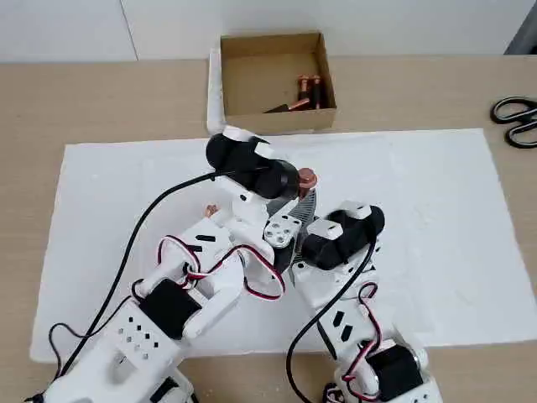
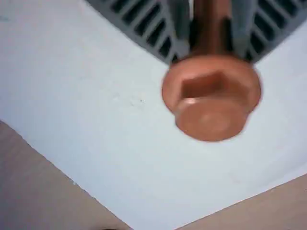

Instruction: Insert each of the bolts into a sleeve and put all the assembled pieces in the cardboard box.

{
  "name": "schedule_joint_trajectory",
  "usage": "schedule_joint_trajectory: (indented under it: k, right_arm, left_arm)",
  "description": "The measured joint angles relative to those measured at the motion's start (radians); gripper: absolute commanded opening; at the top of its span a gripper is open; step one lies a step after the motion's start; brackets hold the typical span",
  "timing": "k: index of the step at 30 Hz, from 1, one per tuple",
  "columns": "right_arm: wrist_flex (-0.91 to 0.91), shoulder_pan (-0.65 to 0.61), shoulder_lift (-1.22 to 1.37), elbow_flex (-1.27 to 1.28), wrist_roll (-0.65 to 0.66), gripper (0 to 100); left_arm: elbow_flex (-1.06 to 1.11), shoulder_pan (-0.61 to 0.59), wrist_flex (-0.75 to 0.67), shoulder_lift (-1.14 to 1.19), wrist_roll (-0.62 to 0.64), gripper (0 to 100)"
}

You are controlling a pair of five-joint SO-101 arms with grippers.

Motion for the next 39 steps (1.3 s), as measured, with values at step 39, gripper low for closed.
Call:
schedule_joint_trajectory:
  k: [39]
  right_arm:
    - [0.000,-0.002,0.000,0.000,0.000,0.4]
  left_arm:
    - [-0.002,0.034,0.176,0.000,-0.072,1]
